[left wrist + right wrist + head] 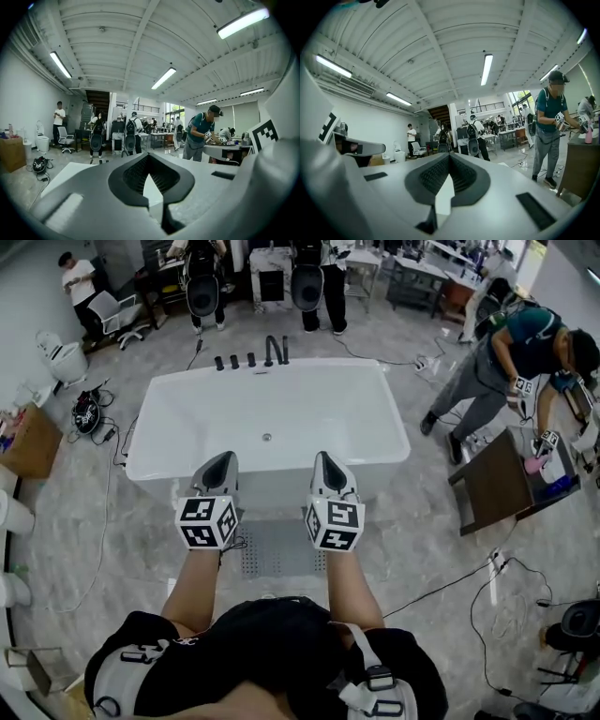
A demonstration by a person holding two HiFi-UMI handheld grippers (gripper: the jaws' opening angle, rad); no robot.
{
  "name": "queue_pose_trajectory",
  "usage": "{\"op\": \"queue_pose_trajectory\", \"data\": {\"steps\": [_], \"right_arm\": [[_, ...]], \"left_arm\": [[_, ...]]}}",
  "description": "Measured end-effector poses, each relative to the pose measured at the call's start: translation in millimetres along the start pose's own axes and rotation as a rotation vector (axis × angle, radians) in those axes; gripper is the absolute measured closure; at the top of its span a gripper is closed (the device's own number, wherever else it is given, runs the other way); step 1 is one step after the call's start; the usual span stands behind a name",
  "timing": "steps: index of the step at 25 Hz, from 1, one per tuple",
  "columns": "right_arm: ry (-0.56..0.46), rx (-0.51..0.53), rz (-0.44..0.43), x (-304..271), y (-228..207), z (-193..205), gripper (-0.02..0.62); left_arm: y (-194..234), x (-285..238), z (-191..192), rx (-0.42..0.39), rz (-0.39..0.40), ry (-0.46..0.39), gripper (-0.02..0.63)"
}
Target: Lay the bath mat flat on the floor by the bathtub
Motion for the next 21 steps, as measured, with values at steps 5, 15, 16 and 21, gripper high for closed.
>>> {"op": "queue_pose_trajectory", "data": {"steps": [5, 15, 16, 21], "right_arm": [[-0.029, 0.005, 0.003, 10, 1, -17, 0.590], [-0.039, 0.026, -0.009, 32, 12, -19, 0.589], [-0.037, 0.020, -0.010, 33, 10, -17, 0.589], [-0.029, -0.002, -0.019, 35, 3, -9, 0.589]], "left_arm": [[-12, 8, -13, -0.005, 0.030, -0.025, 0.603], [-18, 26, -17, -0.018, 0.039, -0.035, 0.603], [-20, 27, -16, -0.015, 0.041, -0.033, 0.603], [-25, 26, -7, -0.001, 0.044, -0.019, 0.603]]}}
Point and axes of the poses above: the fingertips, and each gripper's own axes: x backward along the fingers, y to its left, z out of its underside, the point moved 2 cm from there along x, backward along the fingers, and after that the axes turned 3 degrees about -x, right-handed, at the moved point
